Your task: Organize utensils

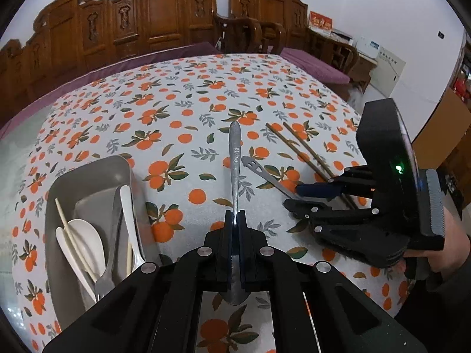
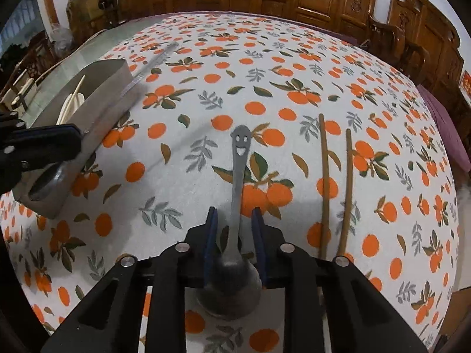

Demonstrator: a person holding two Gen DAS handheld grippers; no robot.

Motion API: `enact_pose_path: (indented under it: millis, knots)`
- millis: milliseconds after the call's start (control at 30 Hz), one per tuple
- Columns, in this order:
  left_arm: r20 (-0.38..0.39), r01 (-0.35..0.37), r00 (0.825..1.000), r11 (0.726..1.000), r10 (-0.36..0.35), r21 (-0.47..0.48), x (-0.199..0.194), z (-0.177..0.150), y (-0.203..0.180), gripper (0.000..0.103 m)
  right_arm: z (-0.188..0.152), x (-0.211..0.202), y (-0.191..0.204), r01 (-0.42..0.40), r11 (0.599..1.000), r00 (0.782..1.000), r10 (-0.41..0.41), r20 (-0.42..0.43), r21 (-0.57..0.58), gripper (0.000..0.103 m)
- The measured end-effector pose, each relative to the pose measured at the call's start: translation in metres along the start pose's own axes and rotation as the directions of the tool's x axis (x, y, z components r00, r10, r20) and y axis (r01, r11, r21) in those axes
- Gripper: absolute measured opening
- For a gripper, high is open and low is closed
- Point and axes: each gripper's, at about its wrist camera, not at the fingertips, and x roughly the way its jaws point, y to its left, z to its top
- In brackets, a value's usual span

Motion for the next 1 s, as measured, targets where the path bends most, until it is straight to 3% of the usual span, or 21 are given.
enact_pose_path:
  millis: [133, 533, 1000]
  knots:
    - [0.017, 0.005, 1.000, 1.000, -0.005, 0.006, -0.008, 0.000, -0.003, 0.002, -0.002, -0.002, -0.007, 0.007, 1.000, 1.000, -0.007, -0.025, 0.005, 0.008]
    - [0.048, -0.005, 0.999, 1.000, 0.005, 0.003, -0.021, 0.000, -0.003, 0.002, -0.008, -0.006, -0.014, -0.016, 1.000, 1.000, 0.016, -0.020, 0.027, 0.007]
    - [0.063, -0.047, 0.997, 0.999, 0.049, -0.023, -0.034, 0.000, 0.015, 0.002, -0.004, -0.033, -0.007, -0.056, 0.998, 0.996, 0.055, 0.064, 0.024, 0.007]
